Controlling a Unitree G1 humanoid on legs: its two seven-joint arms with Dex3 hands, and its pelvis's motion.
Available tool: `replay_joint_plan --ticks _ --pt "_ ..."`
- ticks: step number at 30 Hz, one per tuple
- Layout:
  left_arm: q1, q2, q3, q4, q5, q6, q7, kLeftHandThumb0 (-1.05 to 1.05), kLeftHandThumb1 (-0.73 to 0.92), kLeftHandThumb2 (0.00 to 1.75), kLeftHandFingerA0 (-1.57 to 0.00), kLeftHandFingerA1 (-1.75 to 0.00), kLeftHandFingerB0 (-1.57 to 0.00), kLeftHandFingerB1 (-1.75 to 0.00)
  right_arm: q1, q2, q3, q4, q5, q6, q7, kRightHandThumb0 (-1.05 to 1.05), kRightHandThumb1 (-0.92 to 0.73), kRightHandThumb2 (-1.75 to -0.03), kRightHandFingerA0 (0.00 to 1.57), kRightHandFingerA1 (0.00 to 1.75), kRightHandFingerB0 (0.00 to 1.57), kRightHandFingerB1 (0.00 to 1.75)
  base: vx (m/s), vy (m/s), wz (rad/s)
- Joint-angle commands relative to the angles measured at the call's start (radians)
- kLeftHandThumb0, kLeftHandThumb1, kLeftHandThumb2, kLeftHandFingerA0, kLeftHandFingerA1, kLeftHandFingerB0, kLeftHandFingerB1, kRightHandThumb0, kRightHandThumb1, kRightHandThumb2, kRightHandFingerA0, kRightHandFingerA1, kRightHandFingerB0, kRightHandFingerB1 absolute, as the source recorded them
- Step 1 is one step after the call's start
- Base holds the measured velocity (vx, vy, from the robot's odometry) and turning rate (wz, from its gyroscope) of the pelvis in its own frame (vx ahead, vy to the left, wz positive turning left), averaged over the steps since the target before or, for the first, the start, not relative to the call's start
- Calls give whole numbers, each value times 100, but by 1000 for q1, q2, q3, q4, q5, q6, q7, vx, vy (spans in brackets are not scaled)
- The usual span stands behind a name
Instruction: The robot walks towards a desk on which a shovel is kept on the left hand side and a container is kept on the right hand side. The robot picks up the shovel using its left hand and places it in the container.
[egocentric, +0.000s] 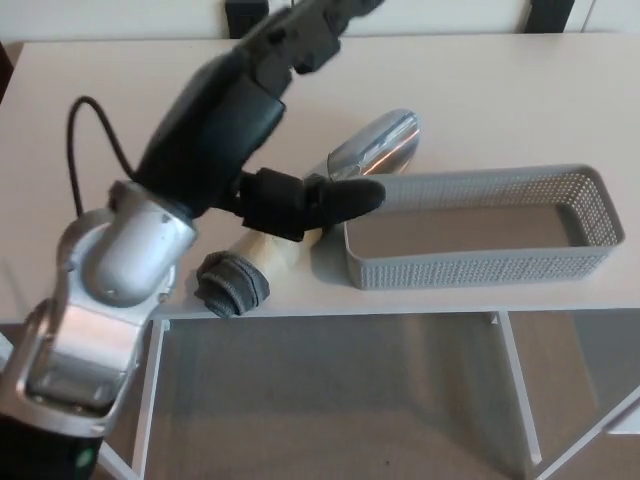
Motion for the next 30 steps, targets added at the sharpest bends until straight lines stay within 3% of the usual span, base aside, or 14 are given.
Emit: replay_joint_plan --ticks 1,5,16,30 --pt "-63 56 -135 260 461 351 166 -68 42 74 0 0 -3 -7 12 -72 18 -31 -35 11 50 -51 -55 -56 48 43 33 35 0 0 0" --pt "-44 51 -143 269 468 367 177 -73 45 77 0 0 -2 -6 -28 -75 31 43 -58 3 32 -51 -56 -56 48 41 33 34 0 0 0" --pt "10 41 -175 266 523 381 215 -76 47 79 0 -1 -3 -7 5 -84 40 -34 -49 32 62 -51 -56 -57 48 41 32 34 0 0 0" --pt "23 6 -216 298 573 423 236 -67 43 77 0 -8 -5 -18 23 -91 60 -95 -61 87 73 -48 -56 -56 47 40 32 33 0 0 0"
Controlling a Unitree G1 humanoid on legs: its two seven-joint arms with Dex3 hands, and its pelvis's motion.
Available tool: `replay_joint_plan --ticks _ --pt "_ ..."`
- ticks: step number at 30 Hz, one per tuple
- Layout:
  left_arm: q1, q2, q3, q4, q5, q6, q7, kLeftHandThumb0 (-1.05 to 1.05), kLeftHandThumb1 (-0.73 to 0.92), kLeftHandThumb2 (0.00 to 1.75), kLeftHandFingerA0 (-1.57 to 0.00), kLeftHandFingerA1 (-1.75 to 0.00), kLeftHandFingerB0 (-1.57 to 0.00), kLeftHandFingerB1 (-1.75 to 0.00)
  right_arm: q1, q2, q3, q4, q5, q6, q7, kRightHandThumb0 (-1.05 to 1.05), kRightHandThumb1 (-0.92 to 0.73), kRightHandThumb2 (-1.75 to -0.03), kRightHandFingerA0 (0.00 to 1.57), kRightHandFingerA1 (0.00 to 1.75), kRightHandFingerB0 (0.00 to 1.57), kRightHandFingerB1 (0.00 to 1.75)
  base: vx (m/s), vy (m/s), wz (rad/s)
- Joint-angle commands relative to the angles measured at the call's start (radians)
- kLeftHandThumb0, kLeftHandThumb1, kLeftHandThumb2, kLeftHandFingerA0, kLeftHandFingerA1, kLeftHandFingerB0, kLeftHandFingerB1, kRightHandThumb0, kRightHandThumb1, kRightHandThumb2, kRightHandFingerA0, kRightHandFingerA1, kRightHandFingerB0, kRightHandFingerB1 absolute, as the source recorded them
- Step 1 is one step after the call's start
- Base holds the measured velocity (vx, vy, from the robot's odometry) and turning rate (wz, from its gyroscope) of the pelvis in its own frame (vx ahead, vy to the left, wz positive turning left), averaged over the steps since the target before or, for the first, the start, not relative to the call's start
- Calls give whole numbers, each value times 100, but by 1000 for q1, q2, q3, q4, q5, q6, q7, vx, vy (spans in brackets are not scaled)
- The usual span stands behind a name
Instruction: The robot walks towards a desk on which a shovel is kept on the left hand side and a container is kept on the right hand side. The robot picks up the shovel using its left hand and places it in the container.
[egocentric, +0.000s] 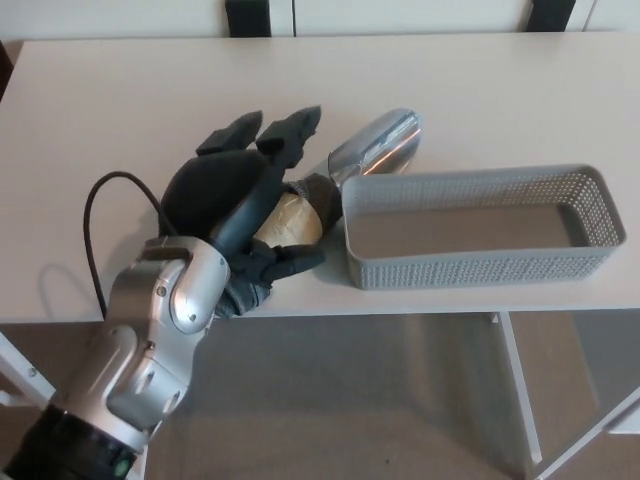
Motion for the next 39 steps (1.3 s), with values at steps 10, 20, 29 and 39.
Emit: replay_joint_plan --ticks 10,20,29,39 --pt "-10 -55 -58 118 158 159 73 -63 41 79 0 -16 -5 -21 4 -33 9 -25 -17 49 38 -50 -56 -57 46 41 32 33 0 0 0" --pt "-73 -104 -77 231 156 192 62 -64 42 75 -8 -22 -7 -20 25 -44 12 -91 -21 65 55 -51 -57 -57 45 41 31 33 0 0 0" --pt "-132 -129 -71 350 141 206 69 -68 44 77 -8 -25 -8 -18 9 -43 7 -84 -21 76 67 -49 -58 -57 46 40 32 33 0 0 0" --pt "-133 -140 -60 445 113 179 108 -67 43 76 -8 -26 -8 -17 -29 -38 7 -14 -27 40 64 -50 -57 -57 47 40 31 33 0 0 0"
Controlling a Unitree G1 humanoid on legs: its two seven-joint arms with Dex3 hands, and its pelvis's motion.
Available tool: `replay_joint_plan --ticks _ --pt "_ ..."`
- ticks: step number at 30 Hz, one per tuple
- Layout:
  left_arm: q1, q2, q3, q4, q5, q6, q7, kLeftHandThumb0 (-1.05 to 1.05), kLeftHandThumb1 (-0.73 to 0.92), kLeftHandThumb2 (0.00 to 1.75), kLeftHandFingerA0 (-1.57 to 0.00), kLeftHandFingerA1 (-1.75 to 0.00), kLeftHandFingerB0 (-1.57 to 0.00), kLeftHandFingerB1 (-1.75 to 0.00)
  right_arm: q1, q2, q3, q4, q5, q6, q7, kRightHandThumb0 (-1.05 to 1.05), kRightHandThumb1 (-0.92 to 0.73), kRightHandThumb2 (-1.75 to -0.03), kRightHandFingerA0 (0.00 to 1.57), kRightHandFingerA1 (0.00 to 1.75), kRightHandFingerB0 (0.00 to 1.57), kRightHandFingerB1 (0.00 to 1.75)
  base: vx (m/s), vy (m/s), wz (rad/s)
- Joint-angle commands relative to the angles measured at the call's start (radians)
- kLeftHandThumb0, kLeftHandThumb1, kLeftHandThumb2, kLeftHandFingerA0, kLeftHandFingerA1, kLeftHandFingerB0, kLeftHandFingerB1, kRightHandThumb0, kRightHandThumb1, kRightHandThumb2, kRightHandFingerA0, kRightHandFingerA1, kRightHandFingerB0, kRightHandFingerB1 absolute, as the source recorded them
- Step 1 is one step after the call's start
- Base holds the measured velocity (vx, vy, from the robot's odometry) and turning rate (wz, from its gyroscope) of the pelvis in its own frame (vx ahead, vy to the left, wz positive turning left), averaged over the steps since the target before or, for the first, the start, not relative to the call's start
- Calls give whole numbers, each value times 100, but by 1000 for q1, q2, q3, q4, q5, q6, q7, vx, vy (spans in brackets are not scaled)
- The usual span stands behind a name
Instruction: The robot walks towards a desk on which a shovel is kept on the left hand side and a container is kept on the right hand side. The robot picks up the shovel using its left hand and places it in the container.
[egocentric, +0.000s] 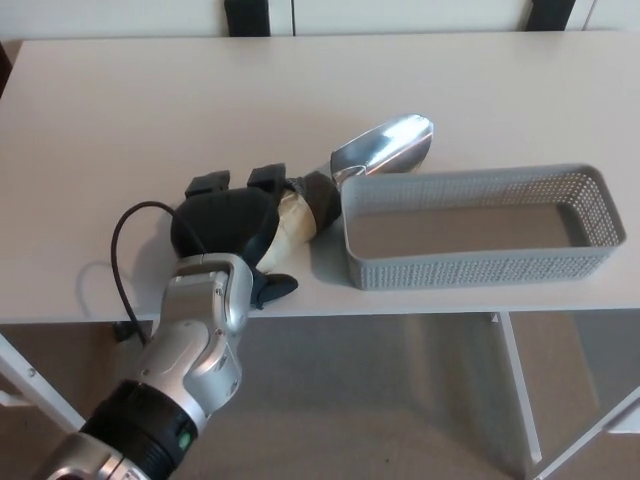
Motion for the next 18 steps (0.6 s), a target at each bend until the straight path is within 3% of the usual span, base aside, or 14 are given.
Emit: replay_joint_plan --ticks 1,8,9,10,11,12,13,14,15,16,17,18 --pt "-8 -4 12 39 -23 0 36 -66 43 76 -8 -28 -7 -18 -19 -9 -5 38 -1 -24 3 -49 -58 -57 47 40 31 33 0 0 0" --pt "-24 -12 12 90 -35 -18 65 -64 42 76 -7 -38 -1 -26 -13 -12 -5 -2 2 -22 11 -45 -58 -57 47 41 32 34 0 0 0" --pt "-23 -17 13 96 -40 -20 68 -65 44 72 -11 -37 -6 -28 -4 -14 -7 -19 3 -22 9 -43 -58 -57 47 42 32 34 0 0 0" --pt "-27 -15 5 106 -36 -23 63 -32 34 90 0 -46 0 -47 -1 -14 -8 -31 6 -15 15 -42 -58 -58 46 42 31 34 0 0 0" --pt "-34 -6 -13 113 -24 -26 41 -61 50 73 -18 -38 -9 -32 3 -14 -5 -47 1 -9 10 -41 -59 -58 47 42 31 34 0 0 0" --pt "-40 10 -27 119 -24 -53 21 -54 56 75 -23 -40 -14 -36 4 -15 -4 -56 -1 -4 12 -41 -59 -58 46 42 31 34 0 0 0" --pt "-36 11 -21 122 -36 -78 41 -38 70 62 -49 -65 -31 -31 6 -14 -5 -61 0 2 12 -41 -59 -58 47 42 31 34 0 0 0" --pt "-32 4 4 126 -70 -103 54 -27 74 63 -66 -112 -43 -34 3 -9 -8 -64 5 10 12 -41 -58 -57 48 43 31 35 0 0 0" --pt "-32 2 22 127 -103 -122 28 -21 76 63 -74 -120 -50 -36 0 -5 -11 -61 10 14 13 -41 -58 -57 49 44 32 35 0 0 0" --pt "-33 4 36 128 -133 -141 -12 -21 76 63 -74 -120 -50 -36 -3 -1 -15 -55 15 15 14 -41 -58 -57 49 44 32 35 0 0 0" --pt "-36 14 35 127 -145 -163 -52 -19 71 61 -71 -108 -56 -38 -6 0 -13 -53 11 14 11 -41 -58 -57 49 44 32 35 0 0 0" --pt "-43 17 31 140 -149 -166 -78 -22 64 59 -74 -84 -63 -40 -9 0 -12 -49 7 12 8 -42 -58 -57 50 45 32 35 0 0 0"
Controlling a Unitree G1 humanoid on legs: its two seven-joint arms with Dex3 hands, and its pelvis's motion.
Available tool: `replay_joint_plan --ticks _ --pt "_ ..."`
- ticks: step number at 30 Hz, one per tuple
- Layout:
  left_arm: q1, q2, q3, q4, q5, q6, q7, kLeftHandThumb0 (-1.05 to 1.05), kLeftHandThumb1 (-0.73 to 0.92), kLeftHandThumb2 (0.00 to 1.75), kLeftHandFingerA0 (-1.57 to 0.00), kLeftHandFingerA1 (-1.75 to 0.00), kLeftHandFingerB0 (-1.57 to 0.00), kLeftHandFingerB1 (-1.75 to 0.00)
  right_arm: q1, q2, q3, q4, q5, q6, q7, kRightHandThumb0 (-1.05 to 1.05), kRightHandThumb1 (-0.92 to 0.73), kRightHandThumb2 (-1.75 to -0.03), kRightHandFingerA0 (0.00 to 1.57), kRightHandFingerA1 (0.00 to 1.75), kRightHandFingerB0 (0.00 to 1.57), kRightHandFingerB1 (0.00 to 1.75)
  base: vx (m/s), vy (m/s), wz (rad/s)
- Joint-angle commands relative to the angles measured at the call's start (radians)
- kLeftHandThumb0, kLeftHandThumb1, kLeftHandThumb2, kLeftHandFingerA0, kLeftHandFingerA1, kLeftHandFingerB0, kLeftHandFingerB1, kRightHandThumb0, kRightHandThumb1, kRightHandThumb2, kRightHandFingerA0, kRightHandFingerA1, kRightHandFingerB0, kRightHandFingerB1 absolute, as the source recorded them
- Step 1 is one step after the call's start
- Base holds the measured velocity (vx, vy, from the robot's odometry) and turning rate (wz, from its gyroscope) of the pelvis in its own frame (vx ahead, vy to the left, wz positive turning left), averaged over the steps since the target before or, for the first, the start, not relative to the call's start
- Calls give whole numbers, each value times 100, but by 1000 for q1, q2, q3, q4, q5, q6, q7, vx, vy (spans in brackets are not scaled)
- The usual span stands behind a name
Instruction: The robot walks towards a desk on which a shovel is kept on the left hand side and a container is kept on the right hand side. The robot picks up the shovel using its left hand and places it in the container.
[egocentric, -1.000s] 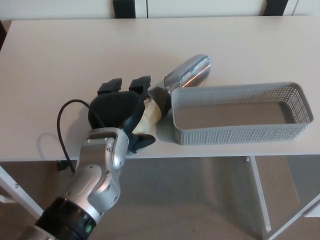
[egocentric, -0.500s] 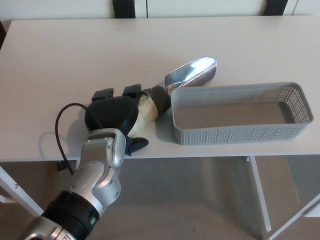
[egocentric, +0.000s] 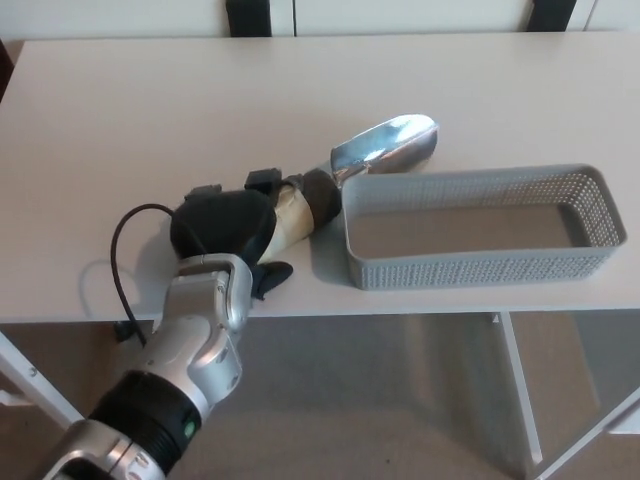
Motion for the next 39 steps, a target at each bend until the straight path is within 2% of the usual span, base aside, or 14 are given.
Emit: replay_joint_plan --ticks 1,2,3,4,6,10,19,20,22,23,24,30,37,39 --pt "1 18 23 49 -121 -97 -150 -31 56 60 -83 -72 -68 -45 0 -2 -11 -10 13 16 4 -41 -59 -57 50 45 31 35 0 0 0" --pt "9 18 22 43 -120 -99 -142 -23 62 58 -64 -126 -72 -46 -3 0 -12 -6 14 21 4 -41 -58 -57 51 45 31 35 0 0 0" --pt "13 16 22 46 -120 -105 -128 -19 63 60 -62 -134 -70 -53 -2 -2 -14 -17 16 30 7 -41 -58 -57 51 45 31 35 0 0 0" --pt "29 12 33 52 -130 -133 -88 -32 64 60 -62 -148 -46 -115 5 -2 -16 -33 22 37 13 -40 -59 -58 53 46 31 35 0 0 0" --pt "30 7 52 70 -150 -158 -71 -22 77 50 -51 -163 -35 -140 3 -1 -19 -37 27 40 21 -40 -59 -58 53 46 30 35 0 0 0" --pt "13 -33 154 75 -247 -117 -109 -21 75 64 -62 -141 -58 -71 4 2 -26 -61 35 74 31 -39 -59 -58 54 46 30 35 0 0 0" --pt "31 -212 562 -26 -594 -15 -84 -21 82 64 -71 -163 -57 -119 11 1 -30 -68 40 84 49 -39 -60 -58 53 46 29 35 0 0 0" --pt "23 -253 650 -36 -671 -7 -52 -34 59 89 -107 -137 -68 -105 9 -5 -23 -68 25 76 41 -41 -60 -58 55 45 30 34 0 0 0" --pt "18 -287 724 -42 -731 -3 -35 -34 55 87 -110 -139 -70 -105 7 -6 -23 -68 24 75 41 -41 -59 -58 55 45 30 35 0 0 0" --pt "12 -304 767 -48 -764 13 -23 -25 71 60 -79 -172 -60 -83 8 -5 -23 -72 25 82 41 -40 -60 -58 54 45 30 34 0 0 0" --pt "7 -320 799 -55 -783 17 -1 -25 69 60 -79 -170 -64 -61 8 -3 -26 -79 31 92 44 -39 -59 -58 54 45 31 34 0 0 0" --pt "-9 -379 946 -28 -907 -68 36 -11 77 62 -75 -171 -58 -117 9 -2 -23 -76 28 78 42 -40 -60 -58 55 46 31 35 0 0 0" --pt "-5 -387 931 -67 -829 -98 35 -23 79 65 -76 -165 -56 -137 -10 -1 -26 -42 32 59 48 -40 -60 -58 55 47 30 35 0 0 0" --pt "-13 -376 911 -82 -789 -89 31 -18 79 64 -77 -164 -67 -86 -3 -7 -22 -59 25 61 48 -40 -60 -58 55 47 30 35 0 0 0"
